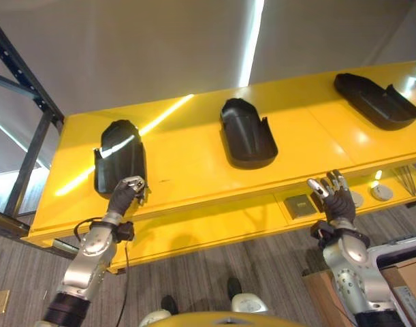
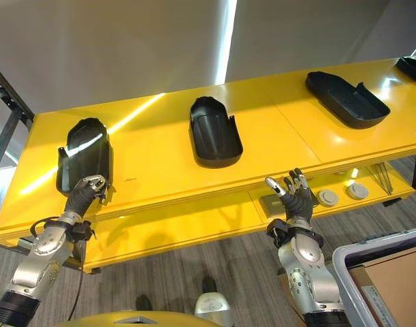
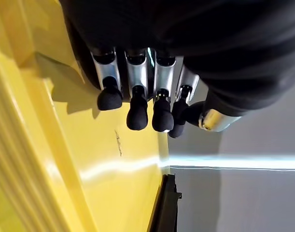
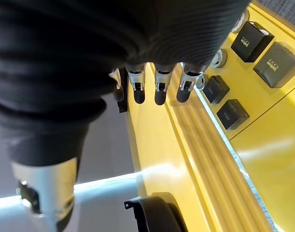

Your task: Move parts from the plastic box to the shelf.

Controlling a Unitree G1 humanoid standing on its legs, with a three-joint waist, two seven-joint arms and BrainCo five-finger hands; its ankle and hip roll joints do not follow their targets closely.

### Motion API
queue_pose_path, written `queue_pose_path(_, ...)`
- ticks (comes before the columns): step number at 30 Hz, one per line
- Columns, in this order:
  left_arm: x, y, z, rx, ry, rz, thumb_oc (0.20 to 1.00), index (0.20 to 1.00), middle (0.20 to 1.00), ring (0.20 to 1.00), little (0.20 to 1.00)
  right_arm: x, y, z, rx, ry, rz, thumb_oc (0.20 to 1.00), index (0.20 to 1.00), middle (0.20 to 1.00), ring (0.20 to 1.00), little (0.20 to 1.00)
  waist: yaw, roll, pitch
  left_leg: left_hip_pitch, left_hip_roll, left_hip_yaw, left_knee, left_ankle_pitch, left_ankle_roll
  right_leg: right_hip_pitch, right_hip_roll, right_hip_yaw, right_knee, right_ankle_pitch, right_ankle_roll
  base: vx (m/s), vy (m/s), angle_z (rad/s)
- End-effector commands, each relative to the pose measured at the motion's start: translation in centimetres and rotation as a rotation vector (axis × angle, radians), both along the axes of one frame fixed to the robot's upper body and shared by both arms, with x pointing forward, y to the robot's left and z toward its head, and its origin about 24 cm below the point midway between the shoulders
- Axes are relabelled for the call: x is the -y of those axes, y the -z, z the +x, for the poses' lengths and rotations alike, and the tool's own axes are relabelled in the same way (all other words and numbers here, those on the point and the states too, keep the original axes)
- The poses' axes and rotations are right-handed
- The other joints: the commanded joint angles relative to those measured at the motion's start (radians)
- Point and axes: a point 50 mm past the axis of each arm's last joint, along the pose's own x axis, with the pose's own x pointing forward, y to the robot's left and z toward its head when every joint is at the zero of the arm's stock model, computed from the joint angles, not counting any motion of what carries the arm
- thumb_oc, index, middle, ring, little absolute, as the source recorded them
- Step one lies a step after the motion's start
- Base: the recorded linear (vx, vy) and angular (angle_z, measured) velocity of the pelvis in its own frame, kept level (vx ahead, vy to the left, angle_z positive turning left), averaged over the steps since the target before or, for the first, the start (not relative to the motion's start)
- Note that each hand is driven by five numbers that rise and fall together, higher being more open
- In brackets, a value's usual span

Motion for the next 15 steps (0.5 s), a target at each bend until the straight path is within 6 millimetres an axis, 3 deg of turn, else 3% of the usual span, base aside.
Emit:
queue_pose_path(1, -1.1, -1.1, 1.1, 0.064, -0.057, 0.010, 0.200, 0.200, 0.200, 0.200, 0.200, -0.3, -2.7, 1.3, 0.151, -0.015, -0.029, 1.000, 1.000, 1.000, 1.000, 1.000, 0.008, -0.020, 0.012, -0.004, 0.058, -0.001, 0.081, -0.063, -0.012, 0.000, -0.049, -0.038, 0.041, -0.056, 0.059, 0.00, 0.000, 0.00)
queue_pose_path(6, -1.7, -1.0, 1.0, 0.061, -0.081, 0.011, 0.200, 0.200, 0.200, 0.200, 0.200, -0.1, -2.0, 1.1, 0.091, 0.001, -0.053, 1.000, 1.000, 1.000, 1.000, 1.000, 0.007, -0.019, 0.012, -0.004, 0.058, -0.001, 0.084, -0.064, -0.014, -0.001, -0.049, -0.038, 0.045, -0.058, 0.060, 0.00, 0.000, 0.00)
queue_pose_path(8, -1.9, -0.9, 1.0, 0.067, -0.090, 0.012, 0.200, 0.200, 0.200, 0.200, 0.200, 0.5, -0.7, 0.8, 0.008, 0.072, -0.124, 1.000, 1.000, 1.000, 1.000, 1.000, 0.006, -0.019, 0.011, -0.005, 0.057, -0.001, 0.083, -0.064, -0.014, -0.003, -0.049, -0.038, 0.046, -0.058, 0.062, 0.00, 0.000, 0.00)
queue_pose_path(10, -1.9, -0.8, 0.9, 0.070, -0.090, 0.014, 0.200, 0.200, 0.200, 0.200, 0.200, 1.1, 1.5, 0.5, -0.088, 0.136, -0.040, 1.000, 1.000, 1.000, 1.000, 1.000, 0.008, -0.018, 0.012, -0.004, 0.057, 0.000, 0.081, -0.063, -0.013, -0.001, -0.050, -0.041, 0.043, -0.056, 0.060, 0.00, 0.000, 0.00)
queue_pose_path(11, -2.1, -0.8, 0.8, 0.070, -0.088, 0.016, 0.200, 0.200, 0.200, 0.200, 0.200, 1.7, 3.1, -0.1, -0.153, 0.194, -0.046, 1.000, 1.000, 1.000, 1.000, 1.000, 0.011, -0.018, 0.010, -0.006, 0.056, -0.003, 0.085, -0.065, -0.014, -0.001, -0.051, -0.043, 0.043, -0.057, 0.061, 0.00, 0.000, 0.00)
queue_pose_path(15, -2.4, -0.8, 0.6, 0.069, -0.081, 0.017, 0.200, 0.200, 0.200, 0.200, 0.200, 3.2, 6.5, -1.7, -0.316, 0.305, -0.127, 1.000, 1.000, 1.000, 1.000, 1.000, 0.017, -0.016, 0.012, -0.006, 0.056, -0.006, 0.090, -0.068, -0.012, 0.003, -0.053, -0.049, 0.043, -0.057, 0.060, 0.00, 0.000, 0.00)
